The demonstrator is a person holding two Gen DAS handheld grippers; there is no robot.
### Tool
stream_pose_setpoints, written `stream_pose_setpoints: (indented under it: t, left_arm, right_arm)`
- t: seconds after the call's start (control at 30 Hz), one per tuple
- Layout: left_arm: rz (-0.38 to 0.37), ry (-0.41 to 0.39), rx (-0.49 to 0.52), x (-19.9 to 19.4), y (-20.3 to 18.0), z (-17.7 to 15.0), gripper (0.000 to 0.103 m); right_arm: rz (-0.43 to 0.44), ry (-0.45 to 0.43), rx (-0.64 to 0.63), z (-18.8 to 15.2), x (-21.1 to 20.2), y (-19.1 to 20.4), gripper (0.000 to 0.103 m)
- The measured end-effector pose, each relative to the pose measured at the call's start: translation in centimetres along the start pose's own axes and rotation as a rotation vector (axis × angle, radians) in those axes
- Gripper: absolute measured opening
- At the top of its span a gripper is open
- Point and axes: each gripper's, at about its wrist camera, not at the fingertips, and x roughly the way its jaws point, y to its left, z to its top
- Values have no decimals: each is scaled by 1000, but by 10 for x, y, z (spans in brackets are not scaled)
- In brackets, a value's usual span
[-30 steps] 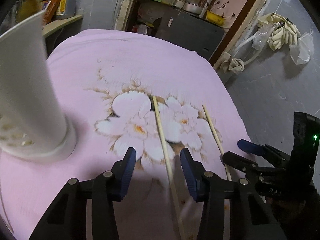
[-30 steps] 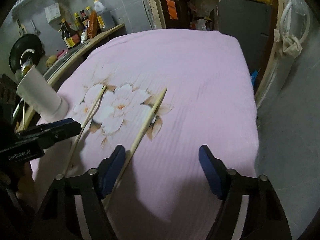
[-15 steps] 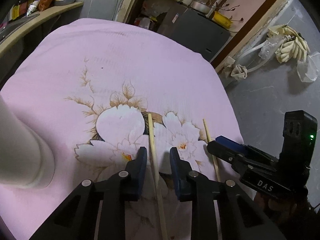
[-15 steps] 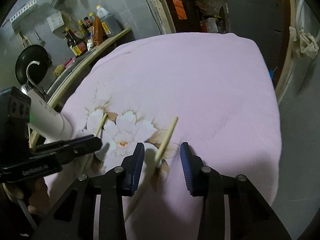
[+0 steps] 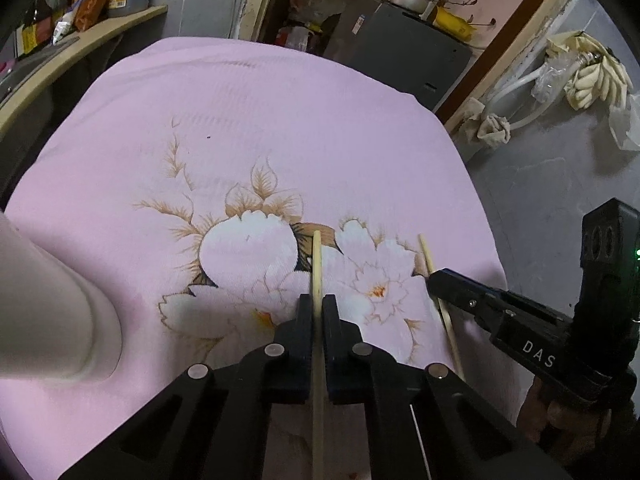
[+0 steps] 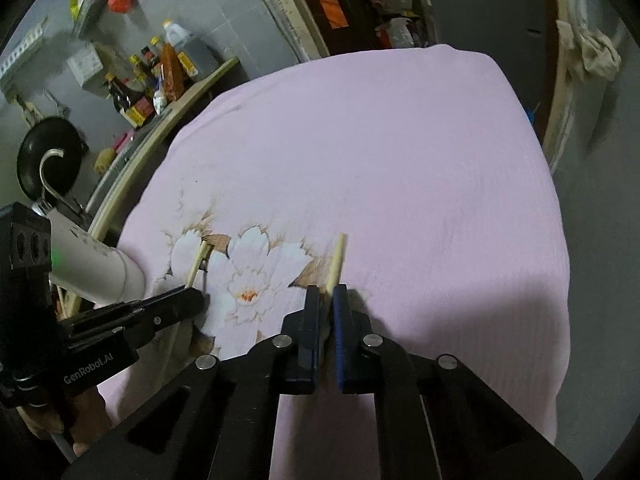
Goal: Organize utensils
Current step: 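Lift the chopstick in the right gripper and carry it over the holder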
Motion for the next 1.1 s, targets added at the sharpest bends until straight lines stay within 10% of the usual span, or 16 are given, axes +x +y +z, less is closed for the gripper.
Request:
stream_pose_setpoints:
  t: [0.57,1.1]
  left_arm:
    - [-114,-242,41,-103,-2,-2,5]
    - [-84,-617,26,-261,86,58,5]
  right_arm:
    - [127,-357,-24,-19,-107,51,4]
    - [332,-740,-159,46,-145,208,4]
